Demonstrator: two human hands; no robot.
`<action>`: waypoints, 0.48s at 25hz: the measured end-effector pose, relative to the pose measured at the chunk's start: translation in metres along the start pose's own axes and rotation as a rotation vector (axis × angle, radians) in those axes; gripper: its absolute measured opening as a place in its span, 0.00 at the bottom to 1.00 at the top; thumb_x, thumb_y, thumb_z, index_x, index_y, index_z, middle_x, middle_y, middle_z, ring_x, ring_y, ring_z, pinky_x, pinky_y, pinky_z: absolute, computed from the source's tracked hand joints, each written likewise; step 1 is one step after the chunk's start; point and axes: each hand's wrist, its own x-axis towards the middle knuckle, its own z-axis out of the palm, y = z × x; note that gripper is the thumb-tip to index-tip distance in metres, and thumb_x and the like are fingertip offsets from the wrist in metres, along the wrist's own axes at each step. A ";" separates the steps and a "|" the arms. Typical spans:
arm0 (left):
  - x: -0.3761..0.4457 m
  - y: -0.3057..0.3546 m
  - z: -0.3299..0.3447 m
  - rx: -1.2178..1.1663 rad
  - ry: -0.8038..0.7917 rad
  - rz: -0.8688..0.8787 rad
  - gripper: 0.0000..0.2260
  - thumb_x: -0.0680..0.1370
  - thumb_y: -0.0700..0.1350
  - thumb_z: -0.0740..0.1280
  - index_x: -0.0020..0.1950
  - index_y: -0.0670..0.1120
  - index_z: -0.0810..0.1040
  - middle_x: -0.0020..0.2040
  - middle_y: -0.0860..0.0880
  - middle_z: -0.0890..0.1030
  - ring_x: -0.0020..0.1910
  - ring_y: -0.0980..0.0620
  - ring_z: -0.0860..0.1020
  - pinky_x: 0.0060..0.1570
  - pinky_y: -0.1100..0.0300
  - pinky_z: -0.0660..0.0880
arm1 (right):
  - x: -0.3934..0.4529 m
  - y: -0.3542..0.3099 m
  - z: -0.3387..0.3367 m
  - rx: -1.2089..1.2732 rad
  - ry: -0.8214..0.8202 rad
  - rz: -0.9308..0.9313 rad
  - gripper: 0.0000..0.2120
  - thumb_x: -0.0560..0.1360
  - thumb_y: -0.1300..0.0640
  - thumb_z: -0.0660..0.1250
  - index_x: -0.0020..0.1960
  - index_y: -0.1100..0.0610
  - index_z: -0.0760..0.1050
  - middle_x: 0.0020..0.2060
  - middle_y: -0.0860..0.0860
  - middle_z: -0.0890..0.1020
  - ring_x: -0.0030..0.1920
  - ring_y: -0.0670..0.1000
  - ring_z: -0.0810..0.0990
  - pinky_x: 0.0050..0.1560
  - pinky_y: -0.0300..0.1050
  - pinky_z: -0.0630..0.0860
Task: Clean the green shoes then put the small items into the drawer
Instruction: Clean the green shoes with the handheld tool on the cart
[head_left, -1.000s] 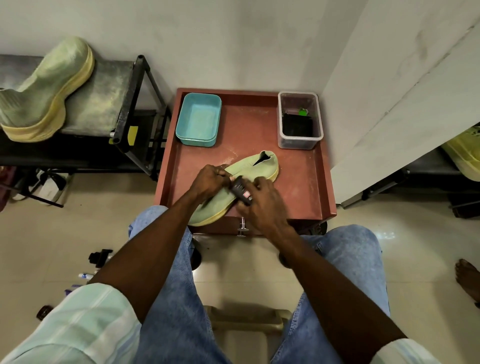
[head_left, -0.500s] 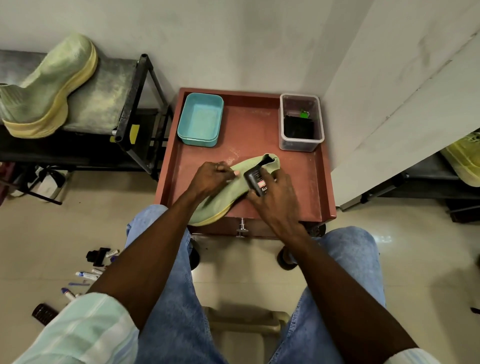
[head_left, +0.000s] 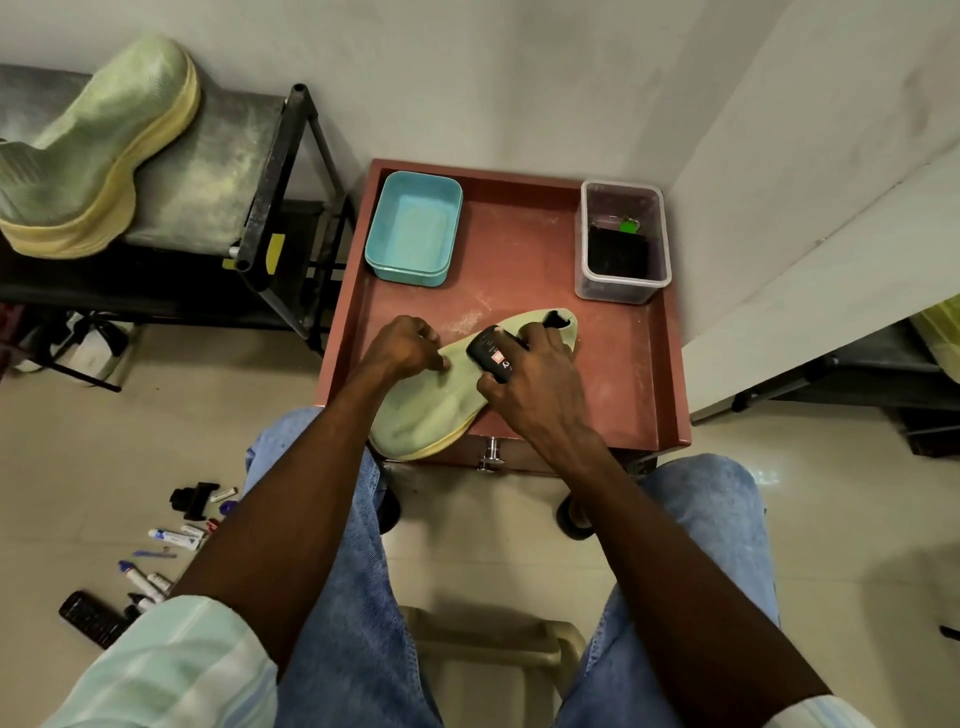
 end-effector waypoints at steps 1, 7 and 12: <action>-0.001 0.002 0.000 0.001 -0.022 -0.009 0.14 0.67 0.38 0.77 0.50 0.38 0.81 0.49 0.41 0.83 0.50 0.43 0.80 0.54 0.49 0.77 | -0.001 0.000 -0.001 -0.050 -0.041 0.032 0.21 0.68 0.46 0.64 0.58 0.53 0.79 0.48 0.56 0.78 0.50 0.58 0.74 0.51 0.52 0.74; -0.004 0.005 0.000 -0.097 -0.025 -0.003 0.12 0.69 0.33 0.75 0.49 0.31 0.80 0.52 0.37 0.82 0.47 0.44 0.79 0.55 0.45 0.77 | -0.014 0.008 -0.016 -0.106 -0.248 0.184 0.21 0.68 0.43 0.63 0.59 0.48 0.78 0.56 0.54 0.78 0.57 0.55 0.73 0.54 0.50 0.72; -0.009 0.009 0.001 -0.086 -0.060 0.016 0.08 0.70 0.34 0.73 0.49 0.34 0.81 0.46 0.41 0.83 0.43 0.48 0.78 0.50 0.51 0.78 | -0.020 0.007 -0.034 -0.024 -0.297 0.255 0.27 0.70 0.47 0.70 0.67 0.53 0.71 0.63 0.56 0.75 0.61 0.57 0.74 0.58 0.52 0.73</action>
